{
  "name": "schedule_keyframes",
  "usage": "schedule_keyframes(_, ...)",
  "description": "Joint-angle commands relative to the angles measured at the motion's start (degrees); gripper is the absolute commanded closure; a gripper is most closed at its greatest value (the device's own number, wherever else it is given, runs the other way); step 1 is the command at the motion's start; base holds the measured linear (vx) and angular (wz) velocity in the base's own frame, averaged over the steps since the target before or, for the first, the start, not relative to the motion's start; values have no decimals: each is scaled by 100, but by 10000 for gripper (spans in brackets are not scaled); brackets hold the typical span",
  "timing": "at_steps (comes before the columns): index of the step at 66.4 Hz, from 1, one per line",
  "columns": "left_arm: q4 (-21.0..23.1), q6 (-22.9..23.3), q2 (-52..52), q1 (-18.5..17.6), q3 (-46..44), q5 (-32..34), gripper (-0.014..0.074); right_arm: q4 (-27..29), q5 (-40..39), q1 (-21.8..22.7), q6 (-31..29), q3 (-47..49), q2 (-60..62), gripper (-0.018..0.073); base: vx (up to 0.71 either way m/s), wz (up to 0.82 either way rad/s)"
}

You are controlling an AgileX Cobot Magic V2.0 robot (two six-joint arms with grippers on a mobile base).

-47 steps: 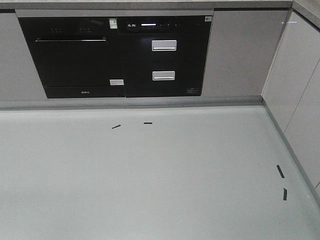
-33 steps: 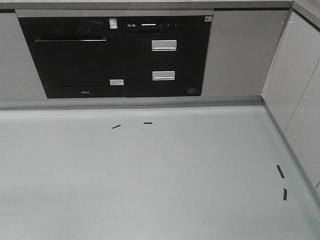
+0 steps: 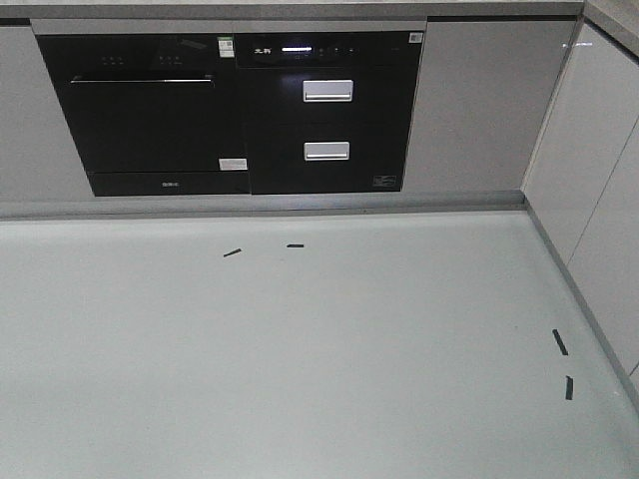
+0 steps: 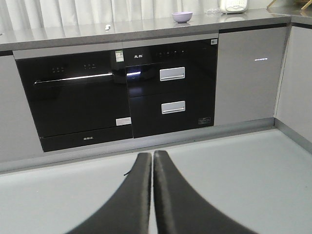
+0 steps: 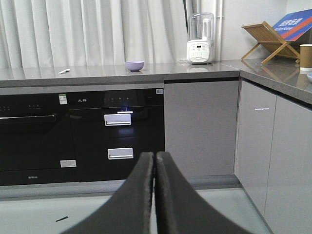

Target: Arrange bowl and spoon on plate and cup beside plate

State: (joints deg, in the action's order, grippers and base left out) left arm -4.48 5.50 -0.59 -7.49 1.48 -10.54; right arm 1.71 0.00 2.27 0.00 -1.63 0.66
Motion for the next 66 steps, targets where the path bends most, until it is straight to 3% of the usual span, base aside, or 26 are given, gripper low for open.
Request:
schedule_keyframes(1, 16, 77, 39, -4, -44, 403, 603, -17, -391, 29, 0, -20, 44, 562, 0, 0)
schedule_keyframes(66, 16, 77, 39, -4, -44, 403, 603, -17, -391, 29, 0, -20, 44, 562, 0, 0)
